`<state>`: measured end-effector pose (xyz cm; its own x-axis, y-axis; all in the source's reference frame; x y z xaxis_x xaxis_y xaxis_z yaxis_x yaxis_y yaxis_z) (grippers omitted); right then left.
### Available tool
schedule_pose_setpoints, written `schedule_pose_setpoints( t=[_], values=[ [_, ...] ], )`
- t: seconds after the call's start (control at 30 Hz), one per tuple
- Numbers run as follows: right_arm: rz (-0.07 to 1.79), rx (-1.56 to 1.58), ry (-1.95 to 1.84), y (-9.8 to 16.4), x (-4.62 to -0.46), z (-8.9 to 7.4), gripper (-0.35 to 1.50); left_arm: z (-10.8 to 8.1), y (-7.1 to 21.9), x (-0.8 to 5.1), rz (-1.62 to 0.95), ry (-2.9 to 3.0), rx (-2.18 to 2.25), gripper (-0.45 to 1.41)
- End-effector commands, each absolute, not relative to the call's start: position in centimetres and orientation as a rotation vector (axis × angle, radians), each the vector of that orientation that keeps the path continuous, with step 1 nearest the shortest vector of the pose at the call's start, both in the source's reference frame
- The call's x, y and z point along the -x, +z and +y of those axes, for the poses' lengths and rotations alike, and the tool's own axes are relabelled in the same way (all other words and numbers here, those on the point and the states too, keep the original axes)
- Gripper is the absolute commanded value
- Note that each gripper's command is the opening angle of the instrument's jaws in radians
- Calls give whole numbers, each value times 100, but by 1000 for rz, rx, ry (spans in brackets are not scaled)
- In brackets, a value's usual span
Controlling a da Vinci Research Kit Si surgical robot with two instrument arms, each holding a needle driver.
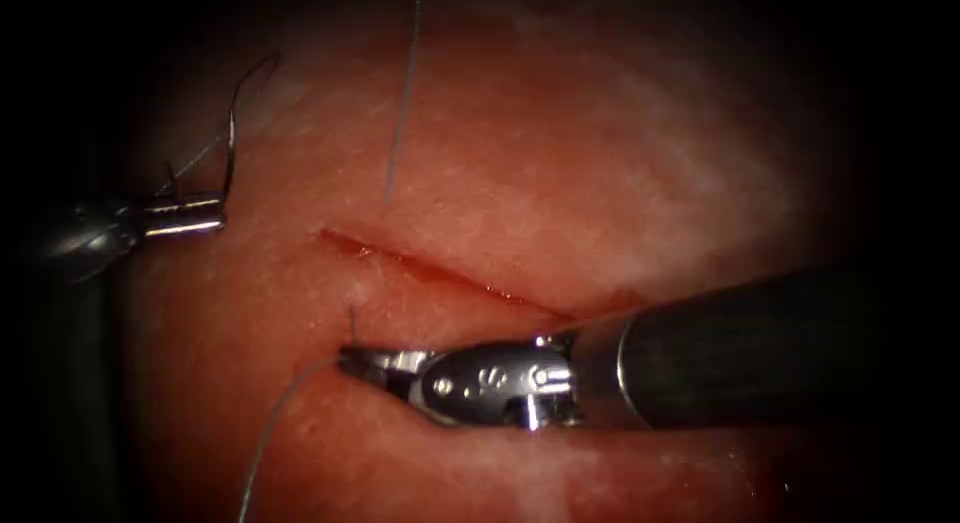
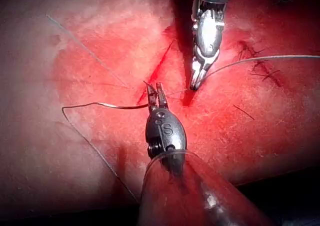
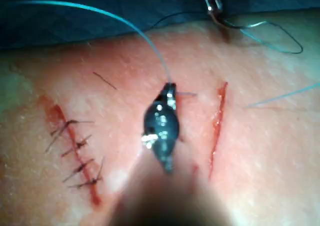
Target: Wound Closure
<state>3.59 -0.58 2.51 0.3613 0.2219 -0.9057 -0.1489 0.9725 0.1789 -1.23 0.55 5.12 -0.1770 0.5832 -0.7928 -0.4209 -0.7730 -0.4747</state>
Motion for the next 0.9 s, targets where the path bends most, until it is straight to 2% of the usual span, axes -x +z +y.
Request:
schedule_pose_setpoints(
  t=[0.03, 0.33, 0.37, 0.4, 0.5, 0.6, 0.9],
  values=[
    [1188, -87, 233, 238, -368, -83, -35, 43, 517, 129, -200, 1996, 1440, -45],
    [1219, -111, 216, 189, -377, -108, -35, 42, 517, 129, -202, 1999, 1438, -45],
    [1223, -92, 210, 188, -377, -106, -20, 42, 517, 129, -204, 1999, 1441, -45],
    [1226, -50, 206, 189, -376, -102, 21, 42, 517, 129, -204, 1999, 1441, -45],
    [1217, -9, 227, 206, -372, -86, 78, 42, 517, 130, -203, 1999, 1440, -45],
    [1201, 8, 239, 232, -369, -68, 99, 42, 517, 130, -203, 1999, 1440, -45],
    [1164, 61, 239, 304, -369, -41, 111, 42, 517, 130, -203, 1999, 1441, -45]
  ],
)
